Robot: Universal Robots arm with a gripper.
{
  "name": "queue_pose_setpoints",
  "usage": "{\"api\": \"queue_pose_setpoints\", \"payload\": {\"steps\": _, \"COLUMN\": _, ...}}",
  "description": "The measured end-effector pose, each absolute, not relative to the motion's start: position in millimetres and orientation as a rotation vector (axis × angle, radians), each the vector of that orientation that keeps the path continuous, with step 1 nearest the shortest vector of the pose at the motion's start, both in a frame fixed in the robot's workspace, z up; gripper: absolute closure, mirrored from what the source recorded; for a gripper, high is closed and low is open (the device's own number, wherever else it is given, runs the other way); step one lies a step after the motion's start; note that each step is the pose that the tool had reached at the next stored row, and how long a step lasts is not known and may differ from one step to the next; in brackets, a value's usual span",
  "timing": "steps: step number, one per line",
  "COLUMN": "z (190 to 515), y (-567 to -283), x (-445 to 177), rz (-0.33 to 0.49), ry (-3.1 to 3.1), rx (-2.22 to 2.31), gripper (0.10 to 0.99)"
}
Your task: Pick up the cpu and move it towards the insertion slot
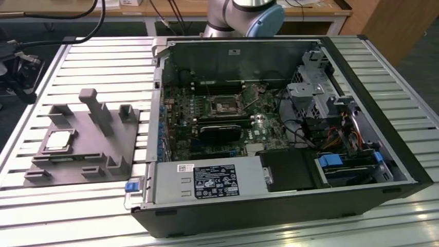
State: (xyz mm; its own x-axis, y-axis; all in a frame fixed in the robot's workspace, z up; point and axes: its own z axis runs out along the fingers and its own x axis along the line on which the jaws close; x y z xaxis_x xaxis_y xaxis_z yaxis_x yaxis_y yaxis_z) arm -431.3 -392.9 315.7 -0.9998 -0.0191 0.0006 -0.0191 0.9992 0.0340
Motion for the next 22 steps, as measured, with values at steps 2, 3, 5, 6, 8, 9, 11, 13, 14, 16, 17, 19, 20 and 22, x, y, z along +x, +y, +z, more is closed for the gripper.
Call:
{"api": "queue_pose_setpoints", "payload": {"steps": 2, "z": 313, "y": -393, "x": -432, "rz": -0.053, "ry": -3.14, "rx": 0.03, "gripper": 0.98}}
{"api": "queue_pose_setpoints", "payload": {"steps": 3, "z": 312, "y": -393, "x": -432, "rz": -0.053, "ry": -3.14, "rx": 0.03, "gripper": 0.98}}
{"api": "queue_pose_setpoints", "payload": {"steps": 5, "z": 310, "y": -393, "x": -432, "rz": -0.053, "ry": -3.14, "rx": 0.03, "gripper": 0.98}}
{"api": "queue_pose_setpoints", "payload": {"steps": 6, "z": 309, "y": -393, "x": -432, "rz": -0.053, "ry": -3.14, "rx": 0.03, "gripper": 0.98}}
{"api": "queue_pose_setpoints", "payload": {"steps": 8, "z": 307, "y": -393, "x": -432, "rz": -0.053, "ry": -3.14, "rx": 0.03, "gripper": 0.98}}
{"api": "queue_pose_setpoints", "payload": {"steps": 9, "z": 305, "y": -393, "x": -433, "rz": -0.053, "ry": -3.14, "rx": 0.03, "gripper": 0.98}}
{"api": "queue_pose_setpoints", "payload": {"steps": 11, "z": 303, "y": -393, "x": -433, "rz": -0.053, "ry": -3.14, "rx": 0.03, "gripper": 0.98}}
{"api": "queue_pose_setpoints", "payload": {"steps": 13, "z": 301, "y": -393, "x": -433, "rz": -0.053, "ry": -3.14, "rx": 0.03, "gripper": 0.98}}
{"api": "queue_pose_setpoints", "payload": {"steps": 14, "z": 300, "y": -393, "x": -433, "rz": -0.053, "ry": -3.14, "rx": 0.03, "gripper": 0.98}}
{"api": "queue_pose_setpoints", "payload": {"steps": 16, "z": 298, "y": -393, "x": -433, "rz": -0.053, "ry": -3.14, "rx": 0.03, "gripper": 0.98}}
{"api": "queue_pose_setpoints", "payload": {"steps": 17, "z": 297, "y": -393, "x": -433, "rz": -0.053, "ry": -3.14, "rx": 0.03, "gripper": 0.98}}
{"api": "queue_pose_setpoints", "payload": {"steps": 19, "z": 296, "y": -393, "x": -434, "rz": -0.053, "ry": -3.14, "rx": 0.03, "gripper": 0.98}}
{"api": "queue_pose_setpoints", "payload": {"steps": 20, "z": 295, "y": -393, "x": -434, "rz": -0.053, "ry": -3.14, "rx": 0.03, "gripper": 0.98}}
{"api": "queue_pose_setpoints", "payload": {"steps": 22, "z": 295, "y": -393, "x": -434, "rz": -0.053, "ry": -3.14, "rx": 0.03, "gripper": 0.98}}
